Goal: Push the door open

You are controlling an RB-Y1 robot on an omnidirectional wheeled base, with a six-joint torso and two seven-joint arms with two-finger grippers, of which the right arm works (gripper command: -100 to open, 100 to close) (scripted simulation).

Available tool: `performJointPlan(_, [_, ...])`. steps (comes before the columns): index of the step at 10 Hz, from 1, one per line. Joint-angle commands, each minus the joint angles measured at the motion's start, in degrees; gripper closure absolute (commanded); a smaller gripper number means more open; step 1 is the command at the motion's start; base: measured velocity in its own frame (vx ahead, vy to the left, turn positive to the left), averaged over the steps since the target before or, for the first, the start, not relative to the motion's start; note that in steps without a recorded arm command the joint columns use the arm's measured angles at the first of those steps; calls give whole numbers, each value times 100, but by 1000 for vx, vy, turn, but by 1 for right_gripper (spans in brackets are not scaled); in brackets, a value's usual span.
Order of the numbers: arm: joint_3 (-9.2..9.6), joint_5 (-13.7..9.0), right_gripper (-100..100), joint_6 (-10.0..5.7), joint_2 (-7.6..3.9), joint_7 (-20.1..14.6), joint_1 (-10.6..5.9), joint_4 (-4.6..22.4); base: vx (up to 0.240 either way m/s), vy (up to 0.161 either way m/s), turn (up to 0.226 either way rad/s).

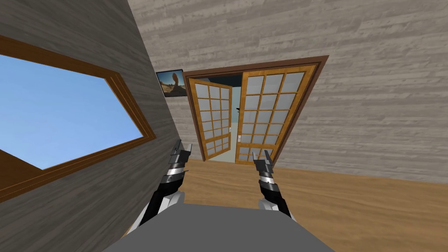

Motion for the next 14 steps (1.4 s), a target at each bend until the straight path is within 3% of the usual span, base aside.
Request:
performJointPlan(1, [79,-150,-100,-86,-36,-200,-25,191,92,-17,66])
performJointPlan(14, [648,-1408,-100,-586,-279,-1738,-367,1693,97,-26,63])
